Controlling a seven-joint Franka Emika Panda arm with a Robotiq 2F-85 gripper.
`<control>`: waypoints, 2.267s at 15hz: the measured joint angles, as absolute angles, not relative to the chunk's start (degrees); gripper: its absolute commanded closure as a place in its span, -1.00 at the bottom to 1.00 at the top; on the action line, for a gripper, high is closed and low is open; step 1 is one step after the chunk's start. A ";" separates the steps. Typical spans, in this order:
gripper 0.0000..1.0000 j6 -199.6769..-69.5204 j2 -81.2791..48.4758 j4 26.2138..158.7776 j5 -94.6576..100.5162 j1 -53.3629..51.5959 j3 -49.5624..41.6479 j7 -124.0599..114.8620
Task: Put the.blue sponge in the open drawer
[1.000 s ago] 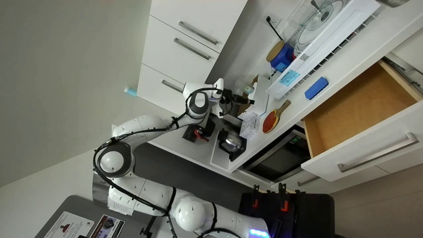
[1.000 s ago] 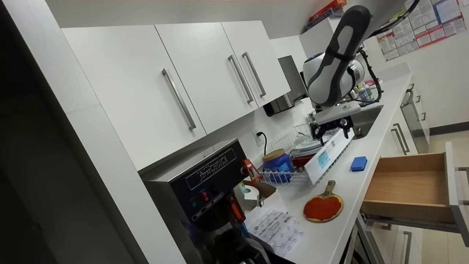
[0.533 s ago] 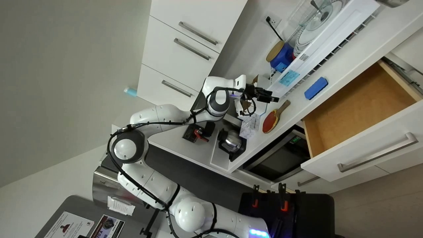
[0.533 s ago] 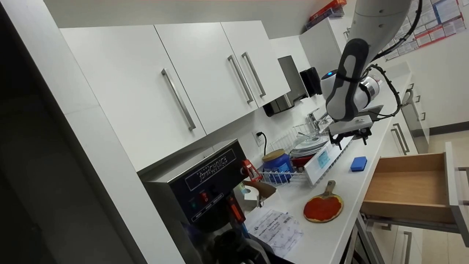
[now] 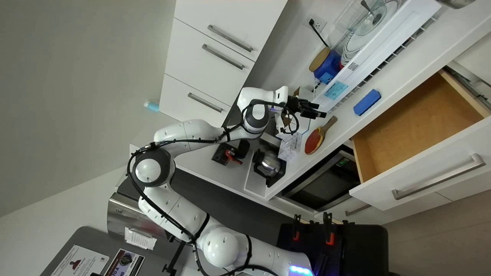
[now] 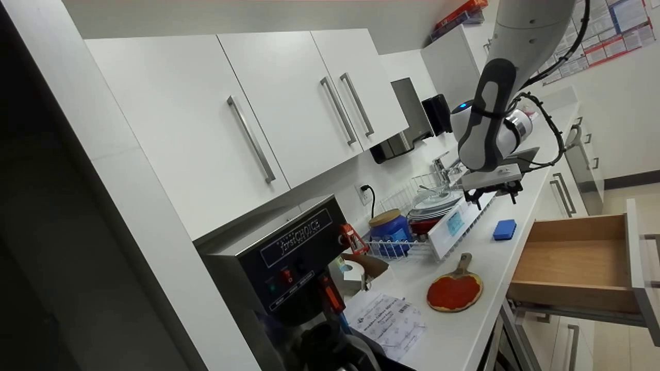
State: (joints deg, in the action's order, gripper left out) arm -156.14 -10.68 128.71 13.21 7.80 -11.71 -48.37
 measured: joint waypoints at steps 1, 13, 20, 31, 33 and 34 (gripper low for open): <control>-1.00 -156.18 -12.07 127.40 13.21 7.26 -12.61 -50.41; -1.00 -156.44 -35.90 105.82 4.83 6.41 -17.06 -54.22; -0.45 -156.31 -43.24 98.30 -1.76 8.57 -17.02 -49.75; 0.35 -155.80 -45.86 95.31 -3.88 8.59 -17.32 -48.50; 0.35 -155.10 -45.55 95.73 -3.78 7.75 -19.14 -48.53; 0.35 -154.82 -45.16 96.32 -3.68 7.19 -20.52 -48.56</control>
